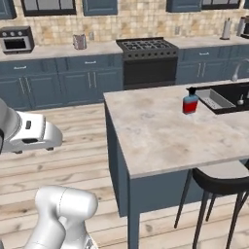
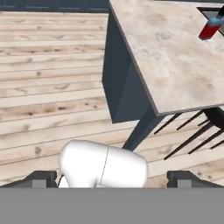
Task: Place the beer and liquor on the top shelf of the fridge to keep them out of children's reach, and place the tangerine on lower shelves for easy access.
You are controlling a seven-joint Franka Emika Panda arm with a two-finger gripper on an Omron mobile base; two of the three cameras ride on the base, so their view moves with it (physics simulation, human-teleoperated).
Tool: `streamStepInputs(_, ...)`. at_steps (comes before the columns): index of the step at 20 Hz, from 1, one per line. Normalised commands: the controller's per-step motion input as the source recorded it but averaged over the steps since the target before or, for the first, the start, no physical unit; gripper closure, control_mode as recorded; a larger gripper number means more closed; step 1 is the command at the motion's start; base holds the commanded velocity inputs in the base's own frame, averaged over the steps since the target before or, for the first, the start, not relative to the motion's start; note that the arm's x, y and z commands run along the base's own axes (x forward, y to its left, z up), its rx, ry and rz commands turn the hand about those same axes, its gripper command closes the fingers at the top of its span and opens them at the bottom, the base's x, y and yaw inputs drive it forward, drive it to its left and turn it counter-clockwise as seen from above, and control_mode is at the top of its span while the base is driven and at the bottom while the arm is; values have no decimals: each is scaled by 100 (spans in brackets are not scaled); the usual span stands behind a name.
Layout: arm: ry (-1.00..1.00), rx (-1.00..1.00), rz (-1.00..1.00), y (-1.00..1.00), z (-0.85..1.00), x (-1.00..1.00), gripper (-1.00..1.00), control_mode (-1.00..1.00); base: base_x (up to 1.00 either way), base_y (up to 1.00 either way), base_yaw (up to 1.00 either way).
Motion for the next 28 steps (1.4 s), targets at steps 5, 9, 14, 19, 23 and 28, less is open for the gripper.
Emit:
streamStepInputs(5,0,0,0,0,0,0,-100,100,72,29,0)
streamStepInputs(9,0,0,0,0,0,0,-100,100,95,52,2)
streamStepInputs(14,0,0,0,0,0,0,-100,100,100,55,0)
streamStepInputs(19,0,0,0,0,0,0,-100,100,96,57,0)
streamStepInputs(23,0,0,0,0,0,0,-100,100,81,67,-2)
streamStepInputs(28,0,0,0,0,0,0,-100,100,71,82,-11)
